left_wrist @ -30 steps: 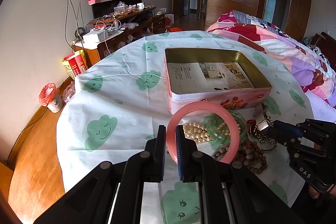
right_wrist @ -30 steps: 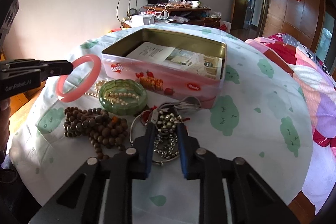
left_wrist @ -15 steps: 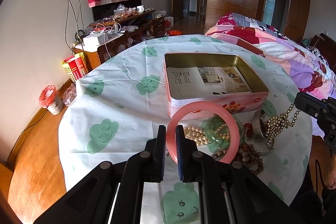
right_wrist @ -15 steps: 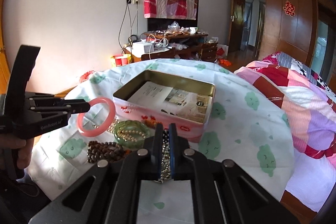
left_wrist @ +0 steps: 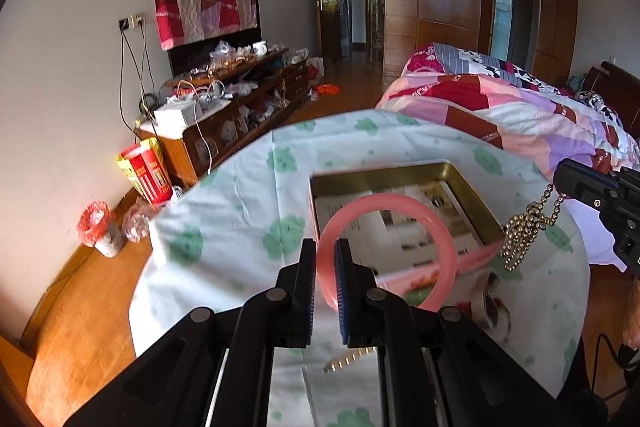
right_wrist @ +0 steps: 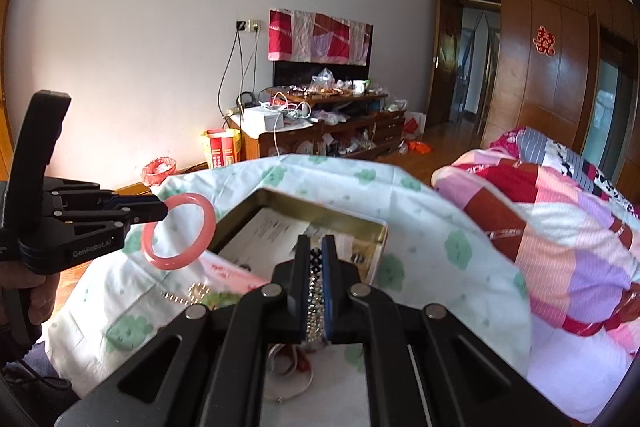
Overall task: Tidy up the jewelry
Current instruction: 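Lower the pink bangle into the tin with the left gripper while the right drops the silver chains in, then open both grippers and withdraw them from the tin, then grasp the black bead bracelet with the left gripper, then grasp the silver bangle with the right gripper while the left holds the black beads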
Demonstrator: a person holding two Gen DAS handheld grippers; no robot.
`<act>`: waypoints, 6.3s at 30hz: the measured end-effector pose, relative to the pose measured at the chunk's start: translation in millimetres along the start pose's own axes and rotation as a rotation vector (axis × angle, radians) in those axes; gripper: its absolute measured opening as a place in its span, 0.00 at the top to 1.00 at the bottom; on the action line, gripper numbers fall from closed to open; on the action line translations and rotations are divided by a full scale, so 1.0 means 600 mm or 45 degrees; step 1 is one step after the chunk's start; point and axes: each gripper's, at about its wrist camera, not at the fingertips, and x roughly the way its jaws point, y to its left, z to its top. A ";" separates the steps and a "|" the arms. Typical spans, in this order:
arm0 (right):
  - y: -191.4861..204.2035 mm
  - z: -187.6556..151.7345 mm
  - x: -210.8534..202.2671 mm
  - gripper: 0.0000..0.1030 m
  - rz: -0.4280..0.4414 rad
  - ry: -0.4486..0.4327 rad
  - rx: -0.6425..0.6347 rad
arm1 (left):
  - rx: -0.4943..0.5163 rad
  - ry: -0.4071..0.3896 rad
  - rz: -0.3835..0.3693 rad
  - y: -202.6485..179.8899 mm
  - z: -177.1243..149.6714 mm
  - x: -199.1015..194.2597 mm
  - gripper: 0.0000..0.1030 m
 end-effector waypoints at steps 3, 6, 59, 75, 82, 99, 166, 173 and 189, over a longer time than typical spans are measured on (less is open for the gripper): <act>-0.007 0.015 0.015 0.93 0.001 -0.001 0.005 | 0.013 0.001 0.014 -0.002 0.019 0.015 0.92; -0.011 0.028 0.036 0.93 -0.011 -0.002 0.004 | 0.026 0.017 0.035 -0.003 0.035 0.040 0.92; -0.060 -0.079 0.107 0.43 -0.118 0.232 0.244 | -0.047 0.170 0.125 0.001 -0.066 0.072 0.45; -0.010 -0.153 0.037 0.30 -0.122 0.260 0.236 | 0.016 0.202 0.034 -0.063 -0.143 -0.002 0.44; -0.008 -0.169 0.034 0.25 -0.157 0.276 0.241 | 0.072 0.177 -0.021 -0.089 -0.144 -0.016 0.44; 0.000 -0.180 0.042 0.20 -0.180 0.301 0.227 | 0.142 0.221 -0.143 -0.118 -0.165 -0.005 0.61; 0.007 -0.176 0.045 0.15 -0.161 0.286 0.196 | -0.010 0.218 -0.163 -0.027 -0.134 -0.011 0.92; -0.007 -0.154 0.051 0.15 -0.126 0.263 0.238 | -0.082 0.088 -0.147 0.010 -0.086 -0.044 0.92; 0.004 -0.132 0.134 0.53 -0.040 0.408 0.229 | -0.107 0.149 -0.149 0.023 -0.098 0.015 0.92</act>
